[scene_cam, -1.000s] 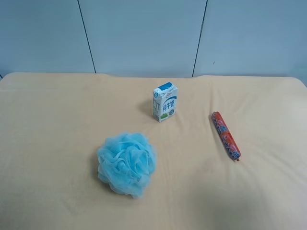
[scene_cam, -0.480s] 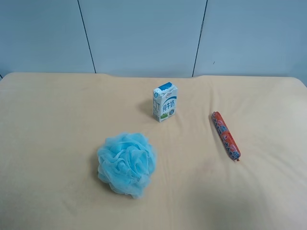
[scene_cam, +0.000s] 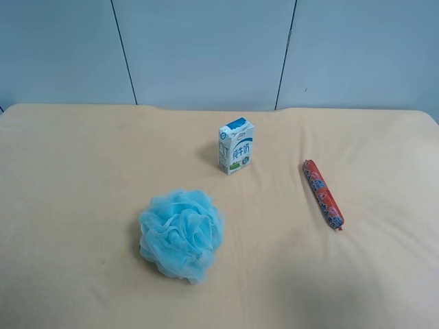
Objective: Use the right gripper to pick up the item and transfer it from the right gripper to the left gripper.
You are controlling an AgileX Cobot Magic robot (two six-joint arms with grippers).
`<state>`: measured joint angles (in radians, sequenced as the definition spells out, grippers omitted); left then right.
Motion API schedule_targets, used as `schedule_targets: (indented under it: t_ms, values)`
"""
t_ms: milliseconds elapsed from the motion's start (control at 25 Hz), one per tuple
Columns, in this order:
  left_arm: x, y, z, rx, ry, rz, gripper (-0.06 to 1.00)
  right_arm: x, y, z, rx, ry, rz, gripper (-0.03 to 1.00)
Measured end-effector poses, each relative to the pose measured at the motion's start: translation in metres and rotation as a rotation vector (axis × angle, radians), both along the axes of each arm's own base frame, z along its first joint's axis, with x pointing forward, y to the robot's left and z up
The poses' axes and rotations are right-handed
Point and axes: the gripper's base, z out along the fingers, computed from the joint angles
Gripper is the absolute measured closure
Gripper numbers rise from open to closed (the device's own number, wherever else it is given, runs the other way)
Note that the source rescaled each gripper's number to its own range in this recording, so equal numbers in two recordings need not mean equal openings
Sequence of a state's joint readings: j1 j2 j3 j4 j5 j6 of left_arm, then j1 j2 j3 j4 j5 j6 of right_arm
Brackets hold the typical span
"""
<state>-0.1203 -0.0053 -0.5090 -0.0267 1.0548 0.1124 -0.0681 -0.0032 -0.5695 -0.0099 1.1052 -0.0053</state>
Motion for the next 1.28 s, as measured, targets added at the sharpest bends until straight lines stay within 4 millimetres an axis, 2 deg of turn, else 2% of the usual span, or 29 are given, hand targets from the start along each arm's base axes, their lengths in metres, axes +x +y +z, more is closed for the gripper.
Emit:
schedule_targets:
  t_ms: [1040,1160,1280]
  values:
    - [0.000,0.000,0.000,0.000,0.000,0.000,-0.05,0.000,0.000,0.000,0.000,0.000,0.000,-0.03]
    - [0.000,0.000,0.000,0.000,0.000,0.000,-0.05,0.004,0.000,0.000,-0.003,0.025,0.001,-0.03]
    - [0.000,0.000,0.000,0.000,0.000,0.000,-0.05,0.017,-0.001,0.001,-0.045,0.103,0.026,-0.03]
